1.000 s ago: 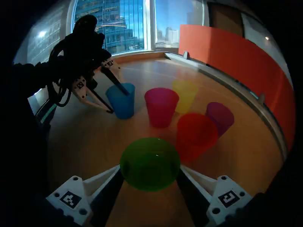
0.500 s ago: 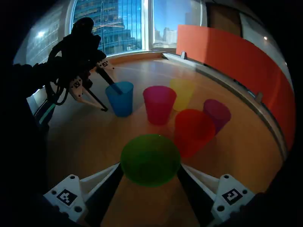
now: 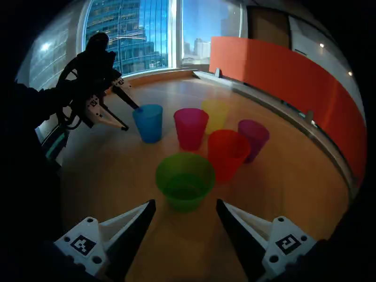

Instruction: Pour water

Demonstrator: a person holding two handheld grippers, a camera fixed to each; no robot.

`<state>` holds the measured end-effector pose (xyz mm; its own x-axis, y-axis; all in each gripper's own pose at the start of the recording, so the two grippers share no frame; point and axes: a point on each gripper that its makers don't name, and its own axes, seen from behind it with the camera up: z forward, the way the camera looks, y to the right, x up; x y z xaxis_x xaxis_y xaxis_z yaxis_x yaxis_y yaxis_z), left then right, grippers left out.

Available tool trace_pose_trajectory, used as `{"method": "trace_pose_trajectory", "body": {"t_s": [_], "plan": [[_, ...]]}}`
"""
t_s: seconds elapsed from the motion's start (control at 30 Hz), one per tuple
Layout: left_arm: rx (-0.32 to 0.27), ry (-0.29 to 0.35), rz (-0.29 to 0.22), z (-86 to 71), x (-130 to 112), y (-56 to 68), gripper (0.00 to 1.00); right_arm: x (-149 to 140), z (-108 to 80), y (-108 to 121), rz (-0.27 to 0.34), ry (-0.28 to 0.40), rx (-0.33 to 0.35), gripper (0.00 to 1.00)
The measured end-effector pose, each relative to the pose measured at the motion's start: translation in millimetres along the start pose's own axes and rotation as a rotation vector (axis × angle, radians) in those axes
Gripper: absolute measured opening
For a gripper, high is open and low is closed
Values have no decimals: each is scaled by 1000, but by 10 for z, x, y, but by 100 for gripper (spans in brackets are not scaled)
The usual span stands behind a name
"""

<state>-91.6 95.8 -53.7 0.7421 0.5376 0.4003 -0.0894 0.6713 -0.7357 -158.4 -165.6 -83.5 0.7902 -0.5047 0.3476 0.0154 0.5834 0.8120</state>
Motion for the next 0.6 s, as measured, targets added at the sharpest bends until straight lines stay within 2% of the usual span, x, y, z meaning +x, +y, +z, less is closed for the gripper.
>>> {"method": "trace_pose_trajectory", "body": {"t_s": [0.37,0.6], "plan": [[49,33,-19,-315,-54,28,86,-97,-329,-31,9,28,-59,100],[113,110,-61,-479,24,-20,86,19,-447,-11,32,111,-117,100]]}}
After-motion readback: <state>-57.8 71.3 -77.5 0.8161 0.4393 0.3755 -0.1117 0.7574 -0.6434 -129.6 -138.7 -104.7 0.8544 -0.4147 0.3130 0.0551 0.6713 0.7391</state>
